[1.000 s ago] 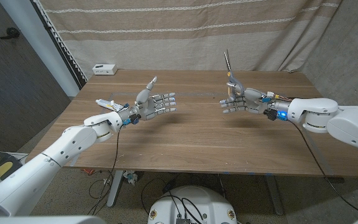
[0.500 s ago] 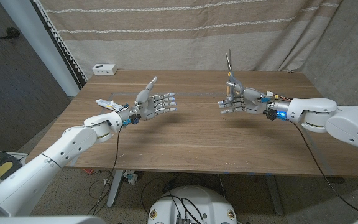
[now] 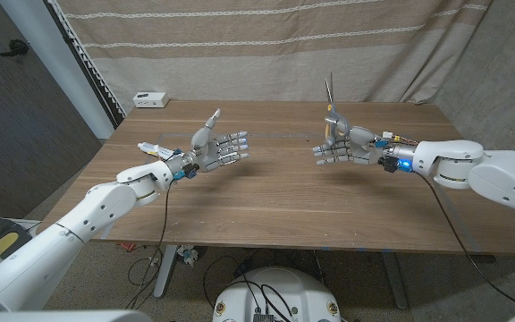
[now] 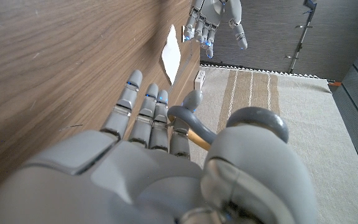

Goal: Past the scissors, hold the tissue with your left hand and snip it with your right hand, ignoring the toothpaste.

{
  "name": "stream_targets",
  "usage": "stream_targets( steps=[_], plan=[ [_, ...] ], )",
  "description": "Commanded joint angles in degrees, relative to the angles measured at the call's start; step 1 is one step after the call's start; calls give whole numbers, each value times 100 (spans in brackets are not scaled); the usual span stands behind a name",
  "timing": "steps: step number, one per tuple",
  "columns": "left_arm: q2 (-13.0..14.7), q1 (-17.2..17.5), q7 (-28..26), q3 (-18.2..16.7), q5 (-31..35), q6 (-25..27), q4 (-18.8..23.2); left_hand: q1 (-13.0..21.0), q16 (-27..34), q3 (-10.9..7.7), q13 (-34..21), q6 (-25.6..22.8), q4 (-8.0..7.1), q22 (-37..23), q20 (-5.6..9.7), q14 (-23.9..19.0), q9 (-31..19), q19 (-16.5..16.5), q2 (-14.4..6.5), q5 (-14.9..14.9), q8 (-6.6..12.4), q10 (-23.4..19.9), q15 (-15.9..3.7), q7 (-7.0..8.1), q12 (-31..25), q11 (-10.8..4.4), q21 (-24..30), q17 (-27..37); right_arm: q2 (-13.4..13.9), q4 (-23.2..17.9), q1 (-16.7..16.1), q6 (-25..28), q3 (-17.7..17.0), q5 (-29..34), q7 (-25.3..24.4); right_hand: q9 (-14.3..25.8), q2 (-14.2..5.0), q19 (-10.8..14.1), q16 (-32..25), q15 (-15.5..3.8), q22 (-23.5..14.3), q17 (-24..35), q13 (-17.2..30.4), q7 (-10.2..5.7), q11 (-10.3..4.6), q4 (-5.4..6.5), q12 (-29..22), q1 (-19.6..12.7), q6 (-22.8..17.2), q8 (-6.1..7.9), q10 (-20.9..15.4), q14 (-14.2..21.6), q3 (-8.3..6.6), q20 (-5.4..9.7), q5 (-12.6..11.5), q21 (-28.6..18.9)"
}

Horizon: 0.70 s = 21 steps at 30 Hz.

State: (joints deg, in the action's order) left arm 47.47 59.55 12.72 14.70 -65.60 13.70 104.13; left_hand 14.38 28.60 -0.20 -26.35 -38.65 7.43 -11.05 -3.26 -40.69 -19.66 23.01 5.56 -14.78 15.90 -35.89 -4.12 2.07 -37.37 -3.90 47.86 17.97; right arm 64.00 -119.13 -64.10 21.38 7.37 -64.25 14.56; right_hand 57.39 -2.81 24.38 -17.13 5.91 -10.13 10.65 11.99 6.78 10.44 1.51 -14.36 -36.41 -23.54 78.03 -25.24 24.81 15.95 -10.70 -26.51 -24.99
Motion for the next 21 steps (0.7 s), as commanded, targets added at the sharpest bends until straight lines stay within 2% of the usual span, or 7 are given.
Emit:
stream_targets(
  steps=[1,4,5,6,8,13,21],
  plan=[
    [11,148,-132,-167,144,-272,-70,94,-94,18,62,88,-6,-16,-8,218,30,-70,-2,15,-24,215,46,6,163,-14,-79,-7,66,14,-79,87,-14,-152,5,56,-1,13,93,35,-5,14,-7,28,22,-6,40,31,138,36,82,-97,10,-56,-61,63],
    [-36,165,-94,-175,368,-563,-144,129,-195,0,120,119,-11,-19,7,455,62,-170,-56,18,-45,344,49,41,288,-30,-131,-42,59,-7,-120,82,-23,-183,-6,98,-8,11,166,56,-4,17,-7,53,60,-16,89,33,255,39,173,-161,6,-70,-69,116],
    [-39,121,29,-141,487,-681,-226,271,-252,-140,181,144,-16,-29,9,610,95,-239,-318,16,-61,452,60,90,410,-40,-162,-65,64,-13,-120,107,-20,-206,-12,110,-11,12,182,58,-4,17,-7,85,60,-17,110,35,296,36,218,-169,5,-75,-70,130],
    [-37,77,137,-111,578,-767,-301,368,-297,-225,222,187,-7,-30,37,718,117,-325,-461,29,-83,558,66,126,505,-82,-201,-86,71,-12,-120,108,-3,-196,11,143,-12,12,202,53,-4,18,-7,96,51,-19,121,38,340,47,241,-185,5,-77,-72,145],
    [-43,41,189,-79,739,-908,-376,483,-433,-316,298,225,15,-27,22,1036,159,-445,-594,79,-108,750,91,182,681,-51,-267,-132,62,2,-111,138,32,-228,38,156,-16,22,227,57,-4,20,-7,87,77,-20,146,45,421,35,294,-196,5,-86,-73,165],
    [-55,28,171,-78,887,-1054,-444,520,-523,-335,353,287,26,-23,29,1264,179,-593,-607,128,-133,900,139,196,815,-37,-344,-150,62,-7,-94,182,86,-270,69,191,-26,24,284,78,-5,23,-6,101,101,-21,170,60,489,47,344,-246,5,-95,-74,210],
    [102,205,-118,-199,1233,-1285,-256,525,-573,-329,389,314,31,-20,20,1395,185,-663,-587,159,-140,952,168,227,884,-24,-387,-160,141,-65,-60,286,102,-342,108,167,-33,25,325,83,-5,26,-3,101,106,-26,163,68,492,44,324,-258,4,-104,-76,258]
  ],
)
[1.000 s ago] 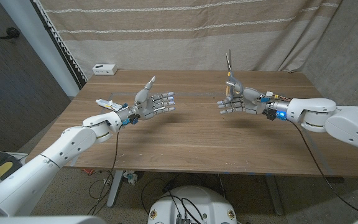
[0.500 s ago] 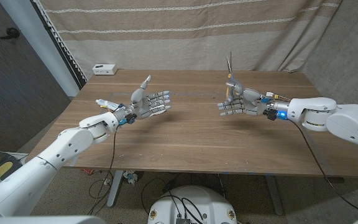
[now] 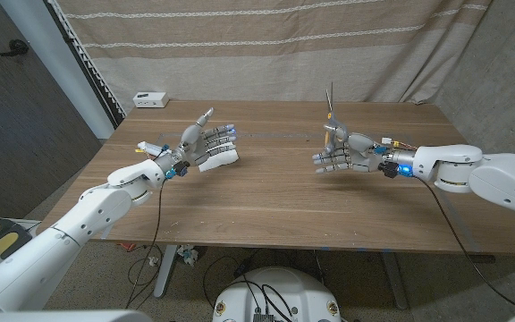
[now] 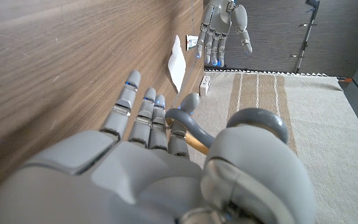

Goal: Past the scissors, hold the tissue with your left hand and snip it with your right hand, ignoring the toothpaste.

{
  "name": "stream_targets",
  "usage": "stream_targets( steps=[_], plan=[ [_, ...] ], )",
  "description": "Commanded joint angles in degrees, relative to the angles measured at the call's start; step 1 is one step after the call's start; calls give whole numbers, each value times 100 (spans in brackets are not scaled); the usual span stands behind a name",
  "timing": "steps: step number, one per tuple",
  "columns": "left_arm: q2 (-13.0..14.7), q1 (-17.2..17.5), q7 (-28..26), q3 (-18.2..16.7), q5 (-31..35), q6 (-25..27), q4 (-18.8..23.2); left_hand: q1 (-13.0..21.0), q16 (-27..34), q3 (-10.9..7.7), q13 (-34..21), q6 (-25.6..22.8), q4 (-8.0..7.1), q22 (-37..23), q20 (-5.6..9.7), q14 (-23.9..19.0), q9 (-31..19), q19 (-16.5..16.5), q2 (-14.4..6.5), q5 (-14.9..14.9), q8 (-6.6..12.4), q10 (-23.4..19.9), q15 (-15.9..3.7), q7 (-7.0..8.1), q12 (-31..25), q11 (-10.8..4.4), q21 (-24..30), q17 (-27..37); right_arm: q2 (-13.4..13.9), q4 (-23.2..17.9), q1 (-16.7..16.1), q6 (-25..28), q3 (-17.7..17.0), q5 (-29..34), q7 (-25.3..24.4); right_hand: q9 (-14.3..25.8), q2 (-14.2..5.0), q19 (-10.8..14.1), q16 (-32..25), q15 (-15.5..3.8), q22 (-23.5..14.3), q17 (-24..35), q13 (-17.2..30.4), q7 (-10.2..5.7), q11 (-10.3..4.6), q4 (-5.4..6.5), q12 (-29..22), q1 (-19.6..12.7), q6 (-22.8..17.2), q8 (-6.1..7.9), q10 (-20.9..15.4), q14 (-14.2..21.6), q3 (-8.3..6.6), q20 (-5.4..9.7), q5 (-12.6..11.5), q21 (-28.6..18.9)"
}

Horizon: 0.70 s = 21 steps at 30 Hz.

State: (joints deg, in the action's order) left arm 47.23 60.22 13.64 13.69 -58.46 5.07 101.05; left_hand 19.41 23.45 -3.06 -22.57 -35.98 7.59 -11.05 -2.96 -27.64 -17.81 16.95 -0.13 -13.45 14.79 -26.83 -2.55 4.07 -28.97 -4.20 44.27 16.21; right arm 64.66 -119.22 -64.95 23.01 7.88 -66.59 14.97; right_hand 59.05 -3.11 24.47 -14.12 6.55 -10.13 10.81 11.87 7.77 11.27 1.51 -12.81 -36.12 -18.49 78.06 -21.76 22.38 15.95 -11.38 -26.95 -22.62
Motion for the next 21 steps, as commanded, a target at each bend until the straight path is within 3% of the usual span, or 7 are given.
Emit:
stream_targets(
  steps=[1,4,12,13,14,16,21],
  plan=[
    [149,159,-253,-115,536,-413,73,24,-67,-42,17,48,15,-20,-13,115,2,-68,-15,31,-30,58,3,17,57,-9,-35,14,76,-64,30,115,58,-99,74,15,-5,19,29,21,-5,10,10,14,14,-27,3,41,-28,58,-36,-12,4,-35,-33,28],
    [50,136,192,-183,126,-406,-121,31,-83,-41,32,55,20,-19,-24,156,4,-91,-5,40,-30,83,14,18,88,-1,-51,8,68,-66,68,148,87,-138,93,10,-7,23,39,17,-6,11,16,2,6,-28,-3,44,-32,61,-47,-6,4,-21,-34,43],
    [93,265,-16,-280,288,-541,-34,65,-102,-53,65,65,35,-19,-53,210,12,-153,1,56,-31,98,33,19,140,26,-90,-1,70,-33,219,272,217,-192,185,66,-20,42,88,40,-7,15,21,7,16,-32,33,58,57,86,43,-30,3,-17,-35,94],
    [69,265,43,-275,342,-649,-79,120,-188,-75,98,100,57,-18,-74,418,16,-366,4,64,-37,115,94,29,197,29,-188,-22,68,-25,237,296,234,-211,190,65,-21,48,93,35,-8,15,22,23,16,-33,35,58,63,85,47,-31,2,-15,-35,99],
    [32,265,113,-278,341,-730,-129,162,-285,-95,133,111,66,-19,-200,664,19,-645,2,67,-34,194,106,44,281,-3,-312,-41,70,-27,239,307,241,-221,188,78,-23,51,96,33,-8,16,22,19,14,-35,40,57,73,92,61,-29,1,-14,-36,104],
    [-34,282,165,-297,317,-834,-191,225,-438,-132,170,137,76,-19,-202,1046,22,-946,-14,59,-31,244,111,80,371,-14,-454,-73,79,-32,236,297,251,-218,210,59,-24,58,105,35,-8,16,22,15,8,-40,40,55,65,88,62,-29,0,-13,-37,116],
    [34,377,-176,-343,547,-868,-108,276,-472,-158,179,148,93,-15,-209,1121,24,-995,-28,46,-31,264,104,101,400,-43,-486,-89,90,-49,257,341,268,-284,233,71,-28,71,127,27,-9,17,26,33,9,-48,43,54,88,99,77,-31,-2,-8,-38,147]
  ],
)
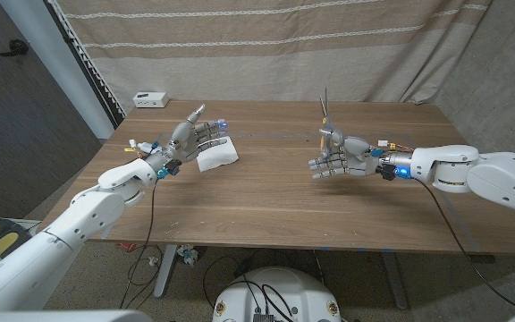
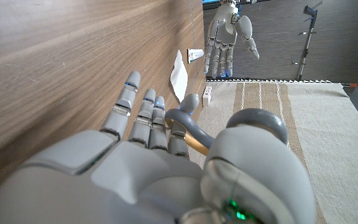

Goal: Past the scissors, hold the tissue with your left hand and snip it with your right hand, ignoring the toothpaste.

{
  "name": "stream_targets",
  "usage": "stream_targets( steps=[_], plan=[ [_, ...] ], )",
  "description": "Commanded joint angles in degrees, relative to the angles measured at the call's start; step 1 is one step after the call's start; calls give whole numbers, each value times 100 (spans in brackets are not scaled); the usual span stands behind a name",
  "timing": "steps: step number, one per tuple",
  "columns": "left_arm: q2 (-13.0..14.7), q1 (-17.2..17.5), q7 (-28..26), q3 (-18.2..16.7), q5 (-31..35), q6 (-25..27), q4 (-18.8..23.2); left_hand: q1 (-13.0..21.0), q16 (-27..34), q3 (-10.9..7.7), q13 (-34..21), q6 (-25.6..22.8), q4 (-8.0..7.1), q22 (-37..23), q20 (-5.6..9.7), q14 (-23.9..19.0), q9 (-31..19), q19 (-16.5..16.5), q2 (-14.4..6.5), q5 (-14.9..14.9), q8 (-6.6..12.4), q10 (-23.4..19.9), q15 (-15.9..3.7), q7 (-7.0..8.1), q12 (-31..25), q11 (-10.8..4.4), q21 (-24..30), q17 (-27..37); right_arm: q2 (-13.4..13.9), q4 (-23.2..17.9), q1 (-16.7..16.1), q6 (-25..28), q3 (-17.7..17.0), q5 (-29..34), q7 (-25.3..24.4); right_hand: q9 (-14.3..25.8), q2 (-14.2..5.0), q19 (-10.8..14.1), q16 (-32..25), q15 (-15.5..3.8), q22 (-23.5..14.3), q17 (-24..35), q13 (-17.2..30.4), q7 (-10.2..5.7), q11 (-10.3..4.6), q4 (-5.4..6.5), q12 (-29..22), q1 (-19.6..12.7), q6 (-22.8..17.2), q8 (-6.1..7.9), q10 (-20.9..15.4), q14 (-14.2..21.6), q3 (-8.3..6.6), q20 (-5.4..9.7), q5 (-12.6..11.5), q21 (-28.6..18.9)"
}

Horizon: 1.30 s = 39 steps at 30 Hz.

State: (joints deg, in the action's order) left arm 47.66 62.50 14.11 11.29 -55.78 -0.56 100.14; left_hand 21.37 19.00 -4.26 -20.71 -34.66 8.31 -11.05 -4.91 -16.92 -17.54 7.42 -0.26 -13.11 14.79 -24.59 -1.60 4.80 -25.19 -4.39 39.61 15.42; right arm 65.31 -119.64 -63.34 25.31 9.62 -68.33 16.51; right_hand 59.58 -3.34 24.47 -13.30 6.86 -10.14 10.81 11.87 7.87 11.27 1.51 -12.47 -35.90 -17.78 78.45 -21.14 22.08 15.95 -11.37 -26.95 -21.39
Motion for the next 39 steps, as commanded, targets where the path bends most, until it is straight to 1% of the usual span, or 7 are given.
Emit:
stream_targets(
  steps=[1,6,12,16,26,34,39],
  plan=[
    [-11,151,-194,-106,282,-330,-39,93,-27,-46,-7,14,24,-15,-12,47,-2,-39,-18,9,-29,48,11,31,28,-41,-21,-13,33,-18,101,127,101,-109,58,16,-6,74,51,-8,-9,19,27,19,11,-49,7,33,18,61,13,-1,-2,-8,-38,32],
    [-91,110,96,-116,65,-345,-202,211,-111,-102,-3,23,60,-2,5,232,2,-204,-34,-17,-24,95,73,30,78,-41,-115,-46,24,1,149,157,154,-138,112,-15,-8,76,66,-15,-10,20,29,4,11,-56,8,30,9,53,19,-6,-4,0,-39,56],
    [-9,168,-174,-120,335,-389,-103,272,-129,-134,-5,46,73,4,-3,267,7,-232,-46,-30,-30,124,79,56,103,-57,-144,-61,33,22,154,165,198,-154,161,-29,-16,75,77,-45,-11,21,30,-8,-19,-65,5,25,1,57,14,2,-9,-2,-41,86],
    [4,176,-242,-103,476,-461,-108,394,-248,-200,-10,57,82,21,-104,547,16,-571,-62,-58,-27,178,170,61,160,-43,-325,-96,44,5,138,156,189,-172,152,-60,-23,84,86,-53,-12,23,29,-9,-24,-71,5,21,-11,49,14,5,-13,7,-43,106],
    [127,223,-488,-33,1035,-695,-64,471,-322,-232,-9,139,87,35,-149,713,24,-653,-34,-77,-54,317,212,100,247,-44,-410,-127,72,-13,191,194,212,-200,178,-80,-29,97,103,-58,-14,25,29,-10,-29,-79,0,24,-21,55,-3,5,-14,9,-44,145],
    [169,278,-855,-7,1480,-834,-11,459,-350,-177,15,399,81,46,-199,763,54,-651,125,-96,-162,377,194,174,313,-90,-465,-154,31,30,265,174,291,-170,270,-104,-17,111,114,-85,-15,28,28,-32,-47,-81,8,42,-19,53,17,7,-2,8,-39,177],
    [187,175,-1010,122,1898,-921,-94,565,-505,-171,143,932,83,71,-176,1026,183,-638,266,-178,-374,507,175,205,495,-33,-587,-268,35,34,329,204,336,-143,297,-112,-17,121,118,-90,-15,29,28,-28,-49,-83,10,47,-17,55,21,11,0,8,-38,192]
  ],
)
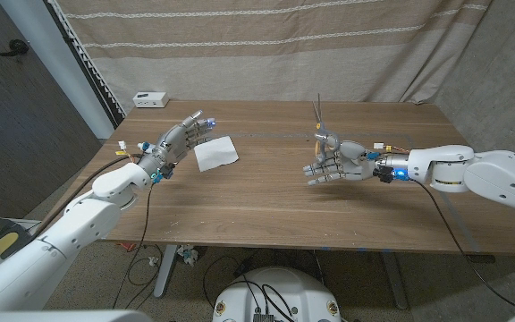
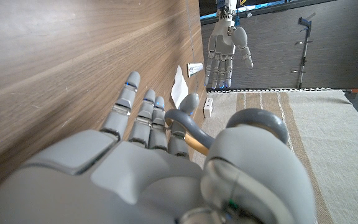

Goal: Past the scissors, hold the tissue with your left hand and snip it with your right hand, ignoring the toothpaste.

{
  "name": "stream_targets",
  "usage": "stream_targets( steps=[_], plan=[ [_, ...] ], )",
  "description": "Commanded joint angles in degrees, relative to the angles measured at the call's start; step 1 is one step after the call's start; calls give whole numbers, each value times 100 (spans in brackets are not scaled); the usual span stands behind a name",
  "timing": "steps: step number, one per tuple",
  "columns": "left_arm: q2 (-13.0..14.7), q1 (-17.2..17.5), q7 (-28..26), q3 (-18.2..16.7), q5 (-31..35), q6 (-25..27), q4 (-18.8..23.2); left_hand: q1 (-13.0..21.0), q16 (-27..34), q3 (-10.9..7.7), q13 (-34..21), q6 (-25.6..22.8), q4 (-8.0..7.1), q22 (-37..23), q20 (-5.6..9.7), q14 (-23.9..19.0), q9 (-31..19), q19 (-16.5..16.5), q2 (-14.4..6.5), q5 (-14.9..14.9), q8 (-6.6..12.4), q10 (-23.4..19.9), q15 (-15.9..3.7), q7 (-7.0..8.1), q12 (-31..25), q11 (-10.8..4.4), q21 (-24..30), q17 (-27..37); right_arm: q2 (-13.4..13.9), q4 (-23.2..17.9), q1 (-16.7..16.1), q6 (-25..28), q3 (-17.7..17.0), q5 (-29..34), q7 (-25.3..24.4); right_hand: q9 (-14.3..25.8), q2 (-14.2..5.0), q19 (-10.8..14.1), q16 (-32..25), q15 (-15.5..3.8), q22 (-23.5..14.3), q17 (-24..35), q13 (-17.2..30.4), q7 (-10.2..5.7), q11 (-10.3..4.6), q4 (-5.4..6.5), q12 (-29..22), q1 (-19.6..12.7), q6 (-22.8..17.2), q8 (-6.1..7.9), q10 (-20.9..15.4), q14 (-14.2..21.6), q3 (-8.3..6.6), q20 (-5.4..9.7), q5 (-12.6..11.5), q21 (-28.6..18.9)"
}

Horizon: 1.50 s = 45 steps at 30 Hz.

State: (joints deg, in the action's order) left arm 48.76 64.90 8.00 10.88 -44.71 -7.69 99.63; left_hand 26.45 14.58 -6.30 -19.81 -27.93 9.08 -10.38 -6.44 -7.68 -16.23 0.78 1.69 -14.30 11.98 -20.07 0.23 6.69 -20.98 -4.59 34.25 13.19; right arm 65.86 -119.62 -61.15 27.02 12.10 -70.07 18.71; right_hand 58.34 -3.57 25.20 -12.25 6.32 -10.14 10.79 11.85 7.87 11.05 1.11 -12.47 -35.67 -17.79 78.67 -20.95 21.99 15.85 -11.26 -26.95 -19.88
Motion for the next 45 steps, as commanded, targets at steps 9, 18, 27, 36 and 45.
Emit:
stream_targets(
  steps=[9,18,27,36,45],
  plan=[
    [230,-156,-856,312,1731,-338,-49,471,-164,-112,224,76,75,20,18,189,184,31,80,-217,42,-28,-15,23,201,-331,-209,-168,-11,58,98,-9,56,9,95,-9,18,61,24,-55,-15,32,29,-35,-36,-44,15,43,-18,35,12,18,22,-12,-34,77],
    [472,-288,-1154,463,2639,-229,-6,1194,-283,-346,403,865,115,25,61,407,300,15,149,-392,-158,202,-87,203,466,-391,-427,-219,-64,115,128,-51,112,74,87,-35,27,69,34,-65,-16,33,29,-42,-52,-40,18,70,-11,29,19,13,35,-13,-30,111],
    [592,-434,-1001,542,2837,-203,-87,1578,-331,-486,477,1137,100,24,123,585,347,13,162,-491,-124,518,-92,231,669,-615,-555,-216,-83,159,194,-29,148,99,87,-39,32,76,40,-64,-17,34,30,-36,-61,-40,18,87,-18,41,20,13,43,-10,-29,141],
    [950,-493,-966,617,3371,1,30,1658,-342,-475,535,1501,19,20,117,718,380,-23,283,-552,-165,742,-69,171,800,-466,-686,-209,-94,201,273,22,181,85,146,-55,34,80,45,-62,-18,35,29,-27,-55,-43,16,98,-27,48,17,15,47,-11,-29,179],
    [1142,-545,-862,653,3528,237,90,1504,-332,-366,556,1612,-58,17,49,744,390,-26,415,-567,-143,763,-32,128,814,-344,-744,-206,-107,203,253,-12,180,98,141,-94,21,98,44,-47,-19,36,27,-28,-37,-49,20,98,-39,40,24,33,42,-13,-32,207]
  ],
)
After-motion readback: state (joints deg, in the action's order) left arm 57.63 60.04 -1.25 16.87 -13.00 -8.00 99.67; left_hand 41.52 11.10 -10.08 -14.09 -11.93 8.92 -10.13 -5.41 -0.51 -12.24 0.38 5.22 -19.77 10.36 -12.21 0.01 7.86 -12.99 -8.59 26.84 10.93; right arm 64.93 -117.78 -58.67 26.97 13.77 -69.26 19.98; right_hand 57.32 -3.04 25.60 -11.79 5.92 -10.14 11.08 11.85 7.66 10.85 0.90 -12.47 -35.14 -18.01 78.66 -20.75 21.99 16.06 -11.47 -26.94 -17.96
